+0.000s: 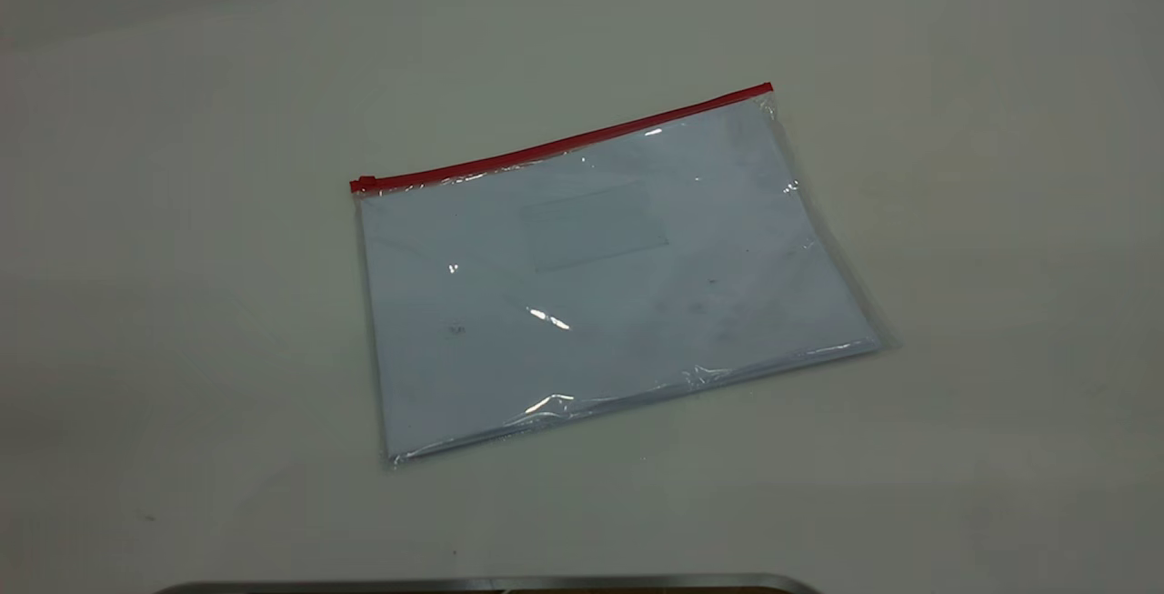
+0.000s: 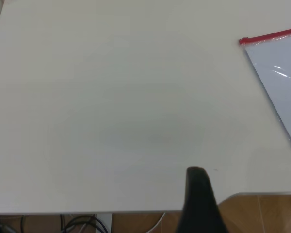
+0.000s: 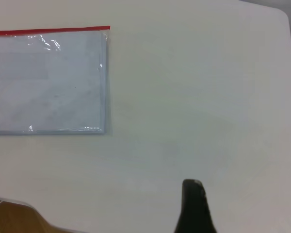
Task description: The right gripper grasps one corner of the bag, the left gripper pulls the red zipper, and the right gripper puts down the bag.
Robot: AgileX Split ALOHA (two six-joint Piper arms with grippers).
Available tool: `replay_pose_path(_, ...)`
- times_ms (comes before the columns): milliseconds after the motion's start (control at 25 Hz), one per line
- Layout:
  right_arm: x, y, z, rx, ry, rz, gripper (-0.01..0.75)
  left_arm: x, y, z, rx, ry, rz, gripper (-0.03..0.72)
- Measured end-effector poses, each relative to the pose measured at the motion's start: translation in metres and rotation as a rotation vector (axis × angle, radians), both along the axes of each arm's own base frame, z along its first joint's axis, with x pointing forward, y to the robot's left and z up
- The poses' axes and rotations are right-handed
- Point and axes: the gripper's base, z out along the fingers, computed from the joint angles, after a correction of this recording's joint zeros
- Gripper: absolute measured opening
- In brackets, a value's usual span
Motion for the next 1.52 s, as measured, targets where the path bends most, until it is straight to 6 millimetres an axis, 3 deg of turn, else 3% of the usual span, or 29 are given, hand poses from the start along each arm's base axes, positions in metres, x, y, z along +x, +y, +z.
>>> replay_pose_path(640,-0.004,-0.002,0.0,-0.011,-0.026,0.037,0.574,0.0,0.0,0.0,0.0,0.001,0.0,0.586)
replay_pose_path(1000,-0.003,-0.01,-0.001,0.027,-0.02,-0.098,0.574,0.0,0.0,0.0,0.0,0.001,0.0,0.586)
replay_pose_path(1520,-0.003,-0.011,-0.001,0.028,-0.02,-0.107,0.574,0.0,0.0,0.0,-0.002,0.001,0.001,0.586)
